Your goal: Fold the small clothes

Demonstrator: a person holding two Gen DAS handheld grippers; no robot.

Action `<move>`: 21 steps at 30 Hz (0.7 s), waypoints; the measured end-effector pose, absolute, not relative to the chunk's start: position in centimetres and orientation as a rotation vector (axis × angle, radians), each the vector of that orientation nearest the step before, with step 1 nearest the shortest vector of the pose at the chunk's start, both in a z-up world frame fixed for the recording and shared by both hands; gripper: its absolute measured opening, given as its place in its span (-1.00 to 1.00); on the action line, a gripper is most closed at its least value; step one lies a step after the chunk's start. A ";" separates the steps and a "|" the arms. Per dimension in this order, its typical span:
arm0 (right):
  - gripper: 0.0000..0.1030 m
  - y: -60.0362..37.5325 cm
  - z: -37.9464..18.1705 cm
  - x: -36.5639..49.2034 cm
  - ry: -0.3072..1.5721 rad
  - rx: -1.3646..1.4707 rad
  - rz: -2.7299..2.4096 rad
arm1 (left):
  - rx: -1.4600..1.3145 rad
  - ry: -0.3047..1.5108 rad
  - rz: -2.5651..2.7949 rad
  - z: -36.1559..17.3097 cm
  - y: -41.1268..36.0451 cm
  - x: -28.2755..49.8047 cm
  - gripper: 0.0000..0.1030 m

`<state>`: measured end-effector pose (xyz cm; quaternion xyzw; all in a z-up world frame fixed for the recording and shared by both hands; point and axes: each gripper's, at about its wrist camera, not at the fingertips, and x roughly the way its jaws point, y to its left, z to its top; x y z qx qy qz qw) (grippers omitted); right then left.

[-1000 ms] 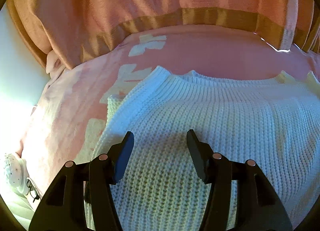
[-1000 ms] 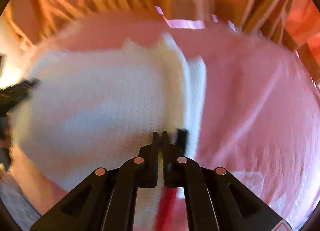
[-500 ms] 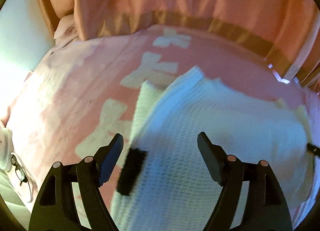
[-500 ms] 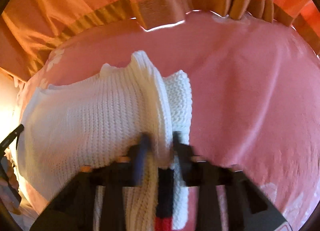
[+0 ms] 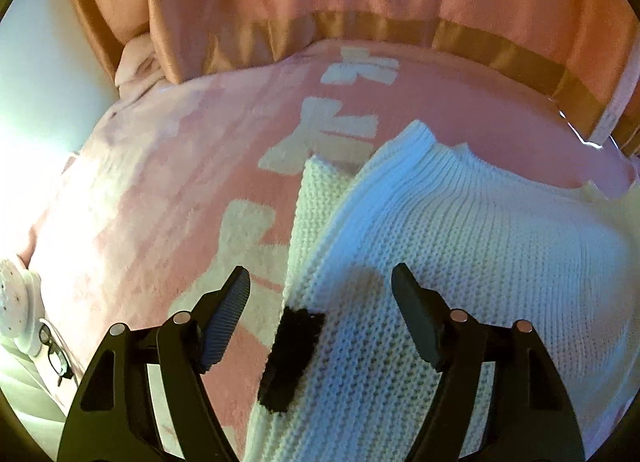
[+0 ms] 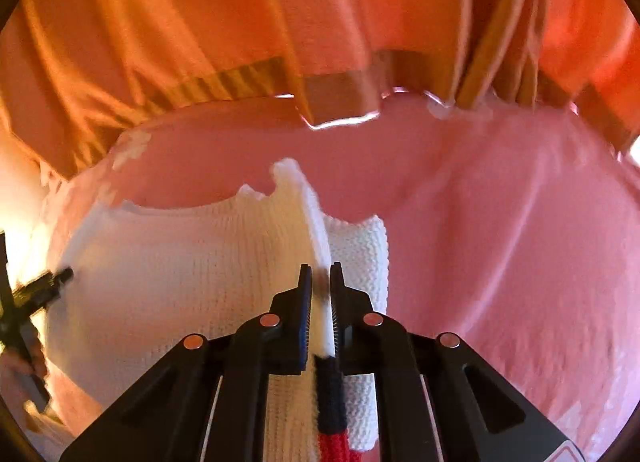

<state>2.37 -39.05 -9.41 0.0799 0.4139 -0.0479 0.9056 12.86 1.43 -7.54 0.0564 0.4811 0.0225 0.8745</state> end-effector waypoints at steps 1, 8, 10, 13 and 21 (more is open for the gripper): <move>-0.85 -38.9 -10.9 3.1 0.916 0.139 -0.112 | 0.136 0.996 0.050 -7.5 1.2 12.7 0.38; -0.72 -38.7 -9.2 2.5 0.864 0.112 -0.193 | 0.272 0.893 0.046 -6.1 -0.9 11.0 0.38; -0.69 -36.8 -7.4 1.5 0.797 0.104 -0.123 | 0.277 0.869 0.029 -5.5 -1.3 10.5 0.39; -0.69 -33.3 -7.2 1.4 0.785 0.085 0.002 | 0.271 0.869 0.017 -5.3 -1.5 10.3 0.41; -0.97 -23.2 -9.9 4.0 0.876 -0.005 0.245 | 0.156 0.962 0.021 -6.5 0.4 11.9 0.57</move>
